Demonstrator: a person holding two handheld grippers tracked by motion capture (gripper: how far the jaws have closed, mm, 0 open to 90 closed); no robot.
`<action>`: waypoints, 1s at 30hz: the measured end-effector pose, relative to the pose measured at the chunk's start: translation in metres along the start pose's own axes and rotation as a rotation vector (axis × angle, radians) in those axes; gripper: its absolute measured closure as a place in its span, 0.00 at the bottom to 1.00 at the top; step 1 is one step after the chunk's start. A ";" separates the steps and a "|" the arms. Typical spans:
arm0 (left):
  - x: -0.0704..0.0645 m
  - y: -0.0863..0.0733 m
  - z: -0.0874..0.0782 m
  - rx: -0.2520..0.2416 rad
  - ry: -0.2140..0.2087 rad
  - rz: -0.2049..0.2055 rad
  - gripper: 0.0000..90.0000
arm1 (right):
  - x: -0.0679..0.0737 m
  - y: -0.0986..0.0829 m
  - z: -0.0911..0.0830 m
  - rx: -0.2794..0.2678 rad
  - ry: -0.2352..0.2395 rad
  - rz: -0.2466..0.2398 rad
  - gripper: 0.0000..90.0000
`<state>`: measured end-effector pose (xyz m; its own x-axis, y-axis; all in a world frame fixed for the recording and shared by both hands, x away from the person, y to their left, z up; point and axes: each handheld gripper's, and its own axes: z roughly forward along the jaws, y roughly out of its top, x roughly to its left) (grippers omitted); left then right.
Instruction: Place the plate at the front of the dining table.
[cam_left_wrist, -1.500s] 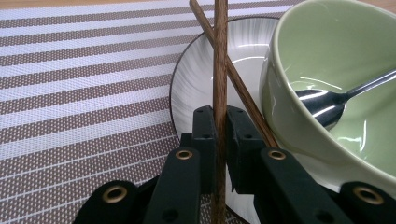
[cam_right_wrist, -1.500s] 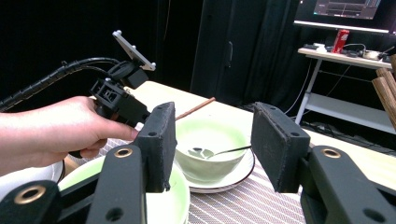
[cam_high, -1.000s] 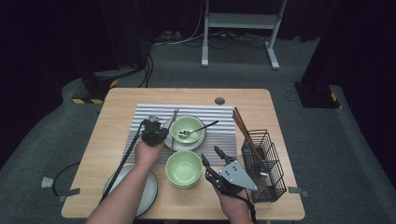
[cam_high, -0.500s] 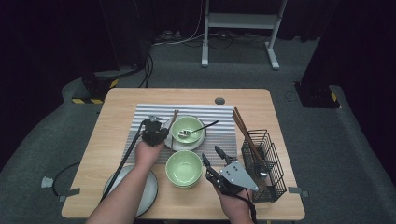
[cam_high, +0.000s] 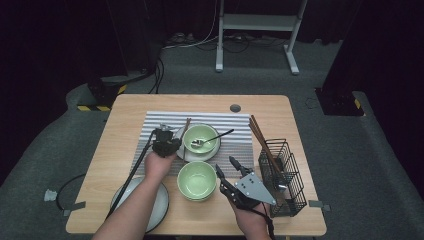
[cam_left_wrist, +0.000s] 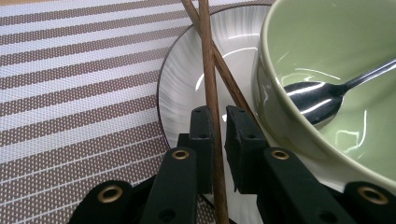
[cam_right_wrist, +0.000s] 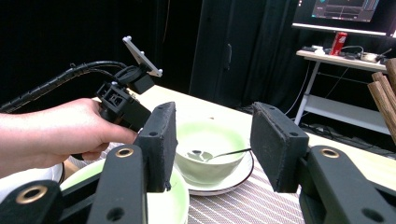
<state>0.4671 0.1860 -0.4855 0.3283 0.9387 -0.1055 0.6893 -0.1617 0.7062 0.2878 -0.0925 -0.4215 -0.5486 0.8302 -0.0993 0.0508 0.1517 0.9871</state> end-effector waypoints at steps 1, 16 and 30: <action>0.000 0.000 0.000 0.000 0.002 0.001 0.90 | 0.000 0.000 0.000 0.000 0.000 0.001 0.56; 0.003 0.000 0.000 0.005 0.047 -0.008 0.93 | 0.001 0.000 0.001 0.001 0.002 -0.007 0.57; 0.004 0.003 0.003 0.021 0.066 -0.024 0.93 | 0.002 -0.001 0.001 0.003 0.003 -0.005 0.57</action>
<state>0.4722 0.1888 -0.4862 0.2688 0.9603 -0.0753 0.7102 -0.1447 0.6890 0.2875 -0.0909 -0.4225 -0.5515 0.8277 -0.1040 0.0501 0.1574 0.9863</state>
